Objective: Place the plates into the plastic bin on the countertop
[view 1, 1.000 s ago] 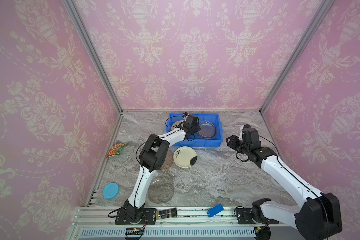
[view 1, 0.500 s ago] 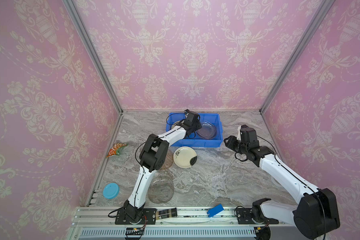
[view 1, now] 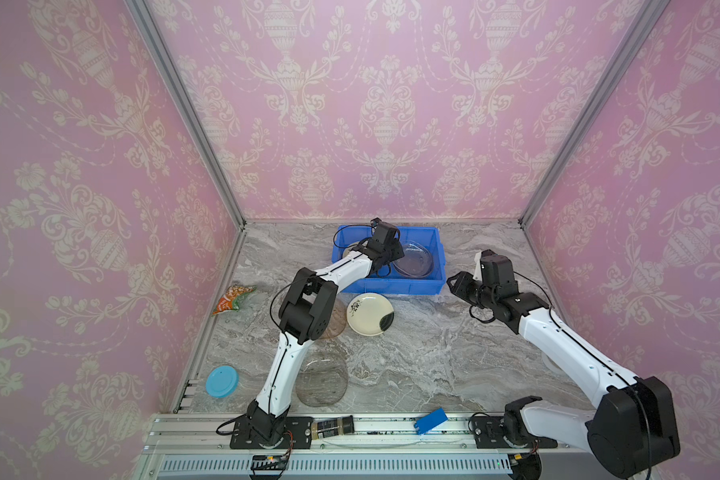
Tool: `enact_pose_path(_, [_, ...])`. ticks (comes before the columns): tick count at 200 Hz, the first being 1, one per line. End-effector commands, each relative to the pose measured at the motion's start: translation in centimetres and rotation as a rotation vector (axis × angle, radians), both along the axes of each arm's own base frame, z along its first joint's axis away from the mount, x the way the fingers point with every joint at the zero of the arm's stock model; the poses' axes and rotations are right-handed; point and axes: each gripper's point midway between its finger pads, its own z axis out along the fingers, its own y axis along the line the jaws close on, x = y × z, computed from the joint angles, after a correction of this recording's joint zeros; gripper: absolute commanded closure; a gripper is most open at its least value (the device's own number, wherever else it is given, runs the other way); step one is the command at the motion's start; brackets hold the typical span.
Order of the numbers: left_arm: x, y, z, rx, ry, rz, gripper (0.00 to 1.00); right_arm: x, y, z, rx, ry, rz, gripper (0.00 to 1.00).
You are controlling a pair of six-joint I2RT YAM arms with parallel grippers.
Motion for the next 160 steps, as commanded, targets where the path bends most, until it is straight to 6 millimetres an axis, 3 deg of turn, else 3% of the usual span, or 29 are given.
enact_pose_path(1, [-1.4, -1.0, 1.3, -0.038, 0.005, -0.068, 0.52, 0.0, -0.2, 1.0, 0.007, -0.024, -0.001, 0.58])
enact_pose_path(47, [-3.2, -1.3, 1.5, -0.036, 0.006, -0.116, 0.52, 0.0, -0.2, 0.9, 0.011, -0.029, -0.004, 0.58])
enact_pose_path(92, [-3.4, -1.3, 4.4, -0.031, -0.051, -0.155, 0.51, 0.2, 0.0, 1.3, 0.018, -0.042, 0.0, 0.58])
enact_pose_path(131, [-3.2, -1.7, 8.1, -0.017, -0.136, -0.204, 0.35, -0.1, 0.6, 1.9, 0.064, -0.076, 0.021, 0.58])
enact_pose_path(160, [-4.1, -1.6, 9.2, -0.018, -0.147, -0.241, 0.34, -0.7, 1.3, 2.3, 0.094, -0.082, 0.055, 0.58])
